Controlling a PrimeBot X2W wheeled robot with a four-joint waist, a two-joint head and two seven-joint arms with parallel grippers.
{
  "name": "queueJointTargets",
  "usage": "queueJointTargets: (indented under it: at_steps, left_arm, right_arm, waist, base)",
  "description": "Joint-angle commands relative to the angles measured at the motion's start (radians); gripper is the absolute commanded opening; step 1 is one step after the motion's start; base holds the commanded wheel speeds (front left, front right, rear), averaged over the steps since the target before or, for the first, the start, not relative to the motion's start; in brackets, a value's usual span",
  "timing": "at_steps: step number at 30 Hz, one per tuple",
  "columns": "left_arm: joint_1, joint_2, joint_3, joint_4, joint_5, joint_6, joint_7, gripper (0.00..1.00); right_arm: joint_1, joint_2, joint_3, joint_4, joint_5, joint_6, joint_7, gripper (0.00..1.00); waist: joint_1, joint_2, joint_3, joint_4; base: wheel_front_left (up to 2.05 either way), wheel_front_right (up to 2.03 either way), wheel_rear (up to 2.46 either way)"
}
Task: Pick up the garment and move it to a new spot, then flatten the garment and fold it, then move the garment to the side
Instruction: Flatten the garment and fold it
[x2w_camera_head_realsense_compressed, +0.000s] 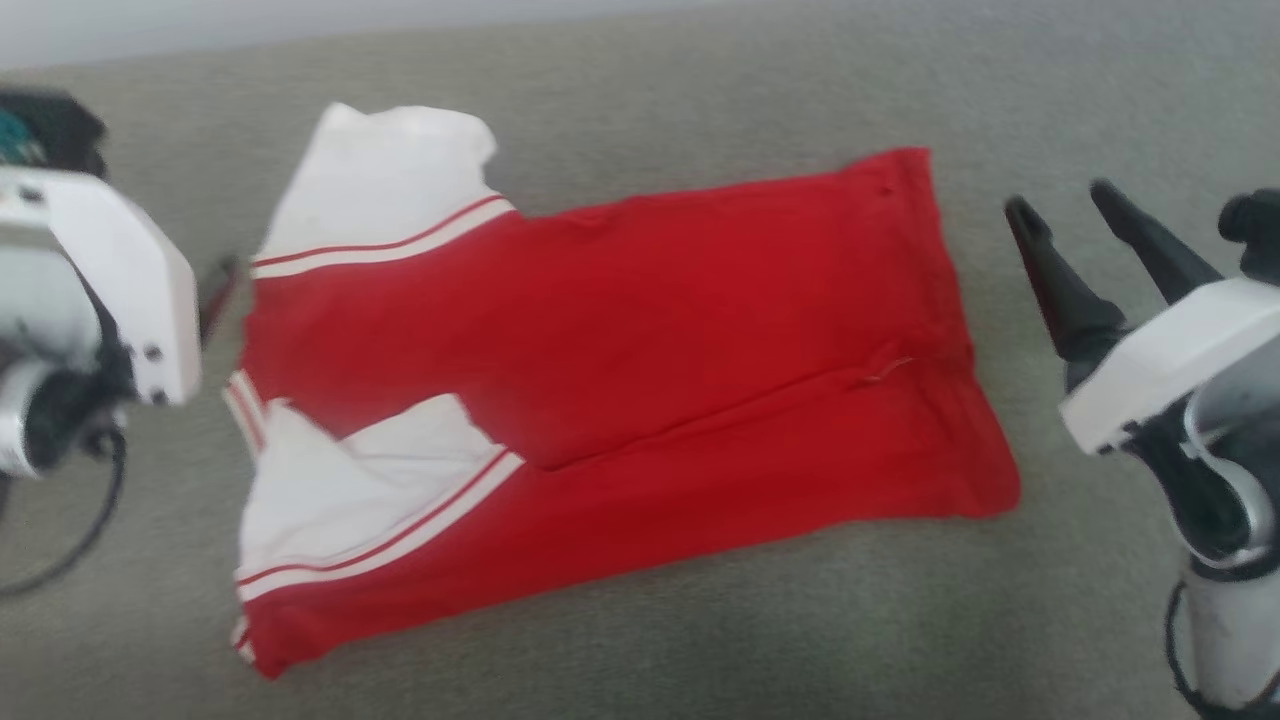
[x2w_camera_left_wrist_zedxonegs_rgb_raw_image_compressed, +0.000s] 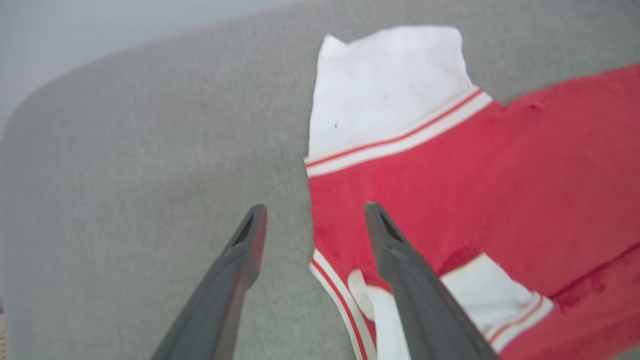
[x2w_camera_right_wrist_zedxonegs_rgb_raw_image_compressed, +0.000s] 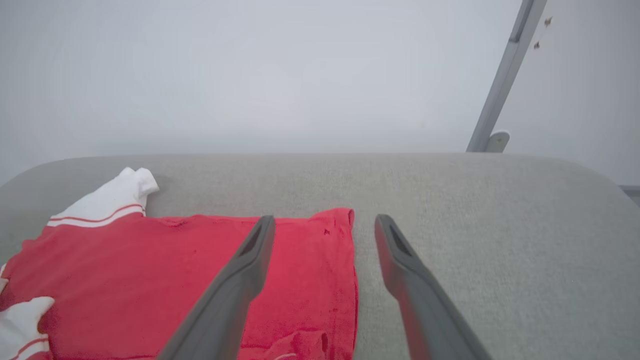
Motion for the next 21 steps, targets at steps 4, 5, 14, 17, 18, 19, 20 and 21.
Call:
queueJointTargets:
  at_steps: [4, 5, 14, 17, 18, 19, 20, 21]
  left_arm:
    - [-0.123, -0.035, 0.005, 0.118, 0.046, -0.075, -0.021, 1.00]
    - [-0.149, -0.037, 0.001, 0.142, 0.059, -0.095, -0.023, 1.00]
    - [-0.340, -0.111, -0.003, 0.427, 0.100, -0.195, -0.024, 1.00]
    - [-0.385, -0.139, -0.009, 0.514, 0.100, -0.210, -0.004, 1.00]
    - [-0.398, -0.145, -0.013, 0.539, 0.102, -0.215, 0.004, 1.00]
    - [-0.410, -0.151, -0.013, 0.565, 0.100, -0.217, 0.009, 1.00]
    - [-0.421, -0.157, -0.016, 0.589, 0.100, -0.222, 0.018, 1.00]
    - [-0.429, -0.164, -0.019, 0.612, 0.098, -0.229, 0.025, 1.00]
  right_arm:
    - [-0.038, 0.011, 0.064, 0.005, 0.006, -0.001, -0.150, 1.00]
    - [-0.045, 0.017, 0.079, 0.009, 0.011, -0.001, -0.172, 1.00]
    - [-0.074, 0.040, 0.156, 0.059, 0.028, -0.001, -0.304, 1.00]
    - [-0.088, 0.041, 0.169, 0.071, 0.034, -0.001, -0.321, 1.00]
    - [-0.090, 0.040, 0.172, 0.076, 0.037, -0.001, -0.325, 1.00]
    - [-0.091, 0.041, 0.175, 0.080, 0.041, -0.001, -0.328, 1.00]
    - [-0.095, 0.041, 0.176, 0.084, 0.044, -0.001, -0.331, 1.00]
    - [-0.099, 0.039, 0.177, 0.090, 0.046, -0.001, -0.329, 1.00]
  waist:
    - [0.0000, 0.0000, 0.077, -0.099]
    - [0.0000, 0.0000, 0.091, -0.114]
    - [0.0000, 0.0000, 0.196, -0.196]
    - [0.0000, 0.0000, 0.221, -0.206]
    - [0.0000, 0.0000, 0.228, -0.208]
    - [0.0000, 0.0000, 0.234, -0.211]
    - [0.0000, 0.0000, 0.239, -0.212]
    - [0.0000, 0.0000, 0.244, -0.214]
  base:
    - [0.00, 0.00, 0.00]
    - [0.00, 0.00, 0.00]
    - [0.00, 0.00, 0.00]
    - [0.00, 0.00, 0.00]
    - [0.00, 0.00, 0.00]
    - [0.00, 0.00, 0.00]
    - [0.00, 0.00, 0.00]
    - [0.00, 0.00, 0.00]
